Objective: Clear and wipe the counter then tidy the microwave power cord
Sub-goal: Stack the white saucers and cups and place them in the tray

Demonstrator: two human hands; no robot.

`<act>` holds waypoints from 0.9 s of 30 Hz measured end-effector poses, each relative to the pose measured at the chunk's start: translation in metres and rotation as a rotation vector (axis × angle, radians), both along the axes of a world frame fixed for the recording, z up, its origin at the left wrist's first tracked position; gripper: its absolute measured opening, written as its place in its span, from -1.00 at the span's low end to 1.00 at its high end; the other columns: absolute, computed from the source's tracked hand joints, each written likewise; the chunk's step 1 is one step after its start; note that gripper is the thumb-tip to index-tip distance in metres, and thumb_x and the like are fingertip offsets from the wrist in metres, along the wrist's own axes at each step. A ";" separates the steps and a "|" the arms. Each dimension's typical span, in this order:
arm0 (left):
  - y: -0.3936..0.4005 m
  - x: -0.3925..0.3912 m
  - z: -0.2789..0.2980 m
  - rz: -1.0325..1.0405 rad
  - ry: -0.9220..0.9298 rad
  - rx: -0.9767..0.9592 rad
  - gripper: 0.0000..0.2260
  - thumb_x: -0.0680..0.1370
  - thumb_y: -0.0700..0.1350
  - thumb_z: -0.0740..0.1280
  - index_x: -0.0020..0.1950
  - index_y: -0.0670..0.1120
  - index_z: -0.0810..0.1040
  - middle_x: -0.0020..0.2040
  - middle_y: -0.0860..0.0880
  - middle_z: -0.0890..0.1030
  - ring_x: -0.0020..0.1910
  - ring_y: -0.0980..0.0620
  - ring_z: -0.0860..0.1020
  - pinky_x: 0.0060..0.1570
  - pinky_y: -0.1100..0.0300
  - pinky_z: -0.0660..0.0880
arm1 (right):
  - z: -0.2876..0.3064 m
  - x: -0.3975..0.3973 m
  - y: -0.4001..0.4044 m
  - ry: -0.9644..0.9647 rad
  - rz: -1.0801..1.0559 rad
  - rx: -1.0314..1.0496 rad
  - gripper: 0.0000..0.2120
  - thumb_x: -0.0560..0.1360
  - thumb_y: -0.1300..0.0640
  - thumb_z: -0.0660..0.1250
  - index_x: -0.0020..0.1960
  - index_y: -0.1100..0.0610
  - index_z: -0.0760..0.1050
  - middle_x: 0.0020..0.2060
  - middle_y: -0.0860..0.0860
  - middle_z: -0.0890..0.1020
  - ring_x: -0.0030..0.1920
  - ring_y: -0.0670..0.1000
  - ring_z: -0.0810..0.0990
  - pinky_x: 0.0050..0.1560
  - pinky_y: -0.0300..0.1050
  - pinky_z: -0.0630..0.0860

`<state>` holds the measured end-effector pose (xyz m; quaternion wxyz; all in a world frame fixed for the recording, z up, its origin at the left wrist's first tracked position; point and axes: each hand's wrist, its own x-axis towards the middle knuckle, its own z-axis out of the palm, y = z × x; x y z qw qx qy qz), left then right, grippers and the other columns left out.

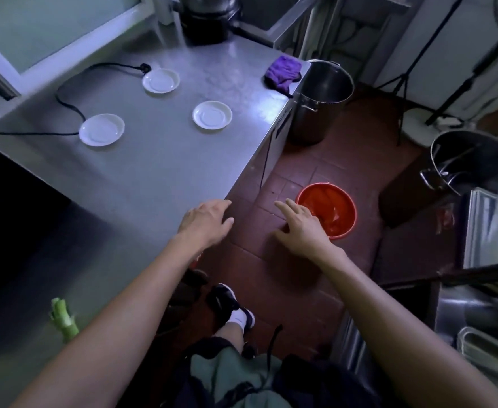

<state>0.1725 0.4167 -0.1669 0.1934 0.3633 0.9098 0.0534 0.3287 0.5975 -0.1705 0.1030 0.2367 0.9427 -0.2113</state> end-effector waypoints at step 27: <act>0.063 -0.237 -0.022 0.336 -0.052 0.038 -0.52 0.63 0.09 0.20 0.54 0.01 0.30 0.51 -0.02 0.36 0.46 -0.07 0.34 0.38 0.00 0.34 | -0.024 -0.339 0.095 -0.088 0.378 0.104 -0.25 0.47 -0.21 0.35 0.54 -0.05 0.11 0.58 0.07 0.08 0.54 0.14 0.06 0.41 0.16 0.22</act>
